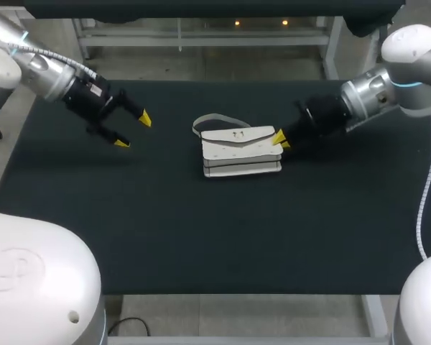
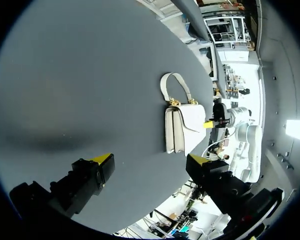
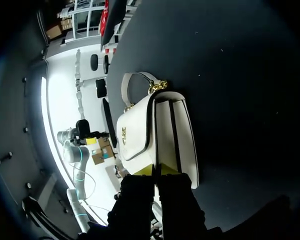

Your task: Pick up the bag, open it, inspect its contents, close it, and place it on the opposite side

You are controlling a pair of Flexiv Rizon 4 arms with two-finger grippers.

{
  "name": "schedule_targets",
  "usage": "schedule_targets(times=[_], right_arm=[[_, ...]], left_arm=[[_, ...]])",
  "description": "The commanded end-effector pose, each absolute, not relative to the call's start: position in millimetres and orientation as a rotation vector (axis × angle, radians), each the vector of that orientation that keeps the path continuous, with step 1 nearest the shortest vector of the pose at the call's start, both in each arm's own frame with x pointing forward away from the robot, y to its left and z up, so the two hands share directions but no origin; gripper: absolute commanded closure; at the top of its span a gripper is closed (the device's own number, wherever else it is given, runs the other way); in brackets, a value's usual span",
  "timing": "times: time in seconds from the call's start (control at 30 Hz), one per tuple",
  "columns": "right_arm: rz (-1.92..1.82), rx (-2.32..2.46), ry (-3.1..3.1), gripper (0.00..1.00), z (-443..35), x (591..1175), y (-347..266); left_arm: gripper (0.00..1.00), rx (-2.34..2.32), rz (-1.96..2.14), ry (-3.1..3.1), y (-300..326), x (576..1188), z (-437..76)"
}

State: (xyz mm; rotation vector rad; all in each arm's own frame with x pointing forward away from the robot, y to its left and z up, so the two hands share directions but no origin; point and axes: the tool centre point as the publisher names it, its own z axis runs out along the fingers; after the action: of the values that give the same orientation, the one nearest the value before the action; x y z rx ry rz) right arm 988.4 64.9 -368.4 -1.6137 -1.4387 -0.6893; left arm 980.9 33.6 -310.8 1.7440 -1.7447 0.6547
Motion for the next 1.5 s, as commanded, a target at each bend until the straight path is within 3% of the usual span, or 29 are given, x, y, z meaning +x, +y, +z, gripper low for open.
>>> schedule_targets(times=[0.03,0.97,1.5], right_arm=[[-0.700,-1.655,-1.442,1.00,-359,999,40],[-0.672,-1.882,-1.582,1.00,-353,1056,-93],[-0.672,-1.882,-1.582,1.00,-353,1056,-93]], left_arm=[[0.00,1.781,0.489,-1.893,41,992,-294],[0.00,2.104,0.172,-2.220,53,987,-275],[0.00,2.121,0.152,-2.242,53,986,-274]])
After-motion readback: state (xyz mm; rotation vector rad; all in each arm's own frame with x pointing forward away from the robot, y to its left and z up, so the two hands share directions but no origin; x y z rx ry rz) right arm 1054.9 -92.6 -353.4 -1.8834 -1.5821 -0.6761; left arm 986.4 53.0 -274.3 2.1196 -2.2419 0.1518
